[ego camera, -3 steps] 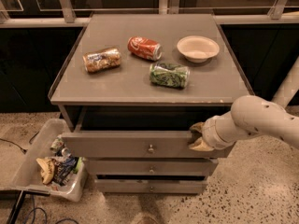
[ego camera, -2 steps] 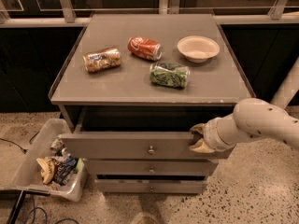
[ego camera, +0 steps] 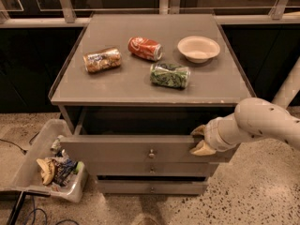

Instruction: Open top drawer

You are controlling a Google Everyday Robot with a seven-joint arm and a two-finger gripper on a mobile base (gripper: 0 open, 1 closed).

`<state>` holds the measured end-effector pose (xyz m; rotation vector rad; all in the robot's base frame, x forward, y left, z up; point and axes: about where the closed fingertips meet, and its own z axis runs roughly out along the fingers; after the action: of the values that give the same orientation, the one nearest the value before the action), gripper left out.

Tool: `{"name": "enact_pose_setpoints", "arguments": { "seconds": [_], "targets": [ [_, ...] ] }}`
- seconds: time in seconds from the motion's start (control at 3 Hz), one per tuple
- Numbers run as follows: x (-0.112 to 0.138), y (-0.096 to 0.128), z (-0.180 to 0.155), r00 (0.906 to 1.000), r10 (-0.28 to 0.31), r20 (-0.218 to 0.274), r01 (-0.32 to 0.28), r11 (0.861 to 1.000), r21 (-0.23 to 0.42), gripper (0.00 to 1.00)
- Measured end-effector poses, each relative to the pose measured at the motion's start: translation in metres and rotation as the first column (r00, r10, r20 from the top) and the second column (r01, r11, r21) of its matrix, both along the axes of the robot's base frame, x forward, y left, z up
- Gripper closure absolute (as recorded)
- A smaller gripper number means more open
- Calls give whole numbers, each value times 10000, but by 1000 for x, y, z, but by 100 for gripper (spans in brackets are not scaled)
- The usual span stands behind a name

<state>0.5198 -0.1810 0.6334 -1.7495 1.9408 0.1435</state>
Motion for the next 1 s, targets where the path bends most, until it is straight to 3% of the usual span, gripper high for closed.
{"name": "enact_pose_setpoints", "arguments": {
  "seconds": [0.33,1.0],
  "targets": [
    [0,0,5,10000,0,2,0,10000,1,100],
    [-10,7,7,9999,64,154,-67,9997,234,100]
  ]
}}
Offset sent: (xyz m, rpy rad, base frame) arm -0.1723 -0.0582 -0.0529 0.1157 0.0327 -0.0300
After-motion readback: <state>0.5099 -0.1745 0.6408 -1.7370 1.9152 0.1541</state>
